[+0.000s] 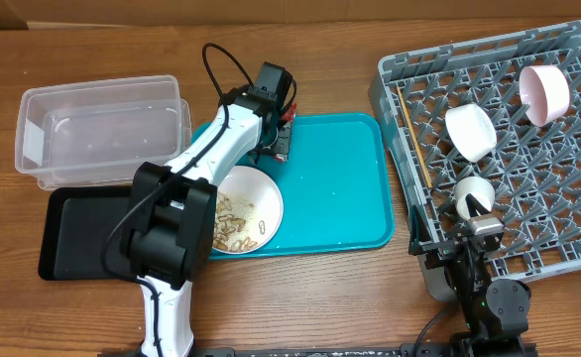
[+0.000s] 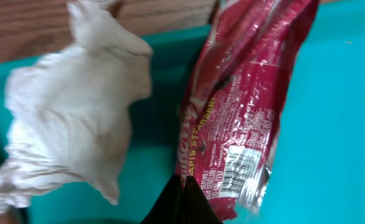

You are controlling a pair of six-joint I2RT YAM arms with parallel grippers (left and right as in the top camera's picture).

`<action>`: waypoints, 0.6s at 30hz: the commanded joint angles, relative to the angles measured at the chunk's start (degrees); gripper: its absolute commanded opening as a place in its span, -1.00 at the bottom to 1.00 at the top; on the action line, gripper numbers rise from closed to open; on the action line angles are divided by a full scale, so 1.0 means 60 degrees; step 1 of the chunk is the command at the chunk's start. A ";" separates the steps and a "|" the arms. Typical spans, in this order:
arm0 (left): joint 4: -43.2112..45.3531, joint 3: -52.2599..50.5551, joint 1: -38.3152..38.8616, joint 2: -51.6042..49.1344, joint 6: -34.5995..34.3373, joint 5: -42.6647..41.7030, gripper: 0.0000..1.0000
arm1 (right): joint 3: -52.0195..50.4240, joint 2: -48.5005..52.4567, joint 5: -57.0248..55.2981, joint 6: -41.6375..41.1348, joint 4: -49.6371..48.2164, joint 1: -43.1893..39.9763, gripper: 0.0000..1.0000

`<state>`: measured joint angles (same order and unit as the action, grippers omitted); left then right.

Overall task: Sort waste into correct bins and load items into the dishwasher
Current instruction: 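Drop the red wrapper into the clear plastic bin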

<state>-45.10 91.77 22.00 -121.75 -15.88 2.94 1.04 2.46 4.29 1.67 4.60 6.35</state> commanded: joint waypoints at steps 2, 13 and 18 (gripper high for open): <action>-0.1239 0.1260 -0.0124 0.0200 0.0066 -0.0459 -0.92 | -0.0095 -0.0109 0.0055 -0.0036 -0.0051 -0.0062 1.00; -0.5242 0.3585 -0.2481 0.2197 -0.2947 0.1260 -0.92 | -0.0095 -0.0109 0.0058 -0.0036 -0.0051 -0.0062 1.00; -0.5366 0.3450 -0.4167 0.2266 -0.3497 0.0922 -0.92 | -0.0095 -0.0109 0.0058 -0.0033 -0.0051 -0.0062 1.00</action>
<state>-77.76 112.79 0.73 -107.81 -31.83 7.38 1.04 2.46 4.25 1.67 4.58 6.35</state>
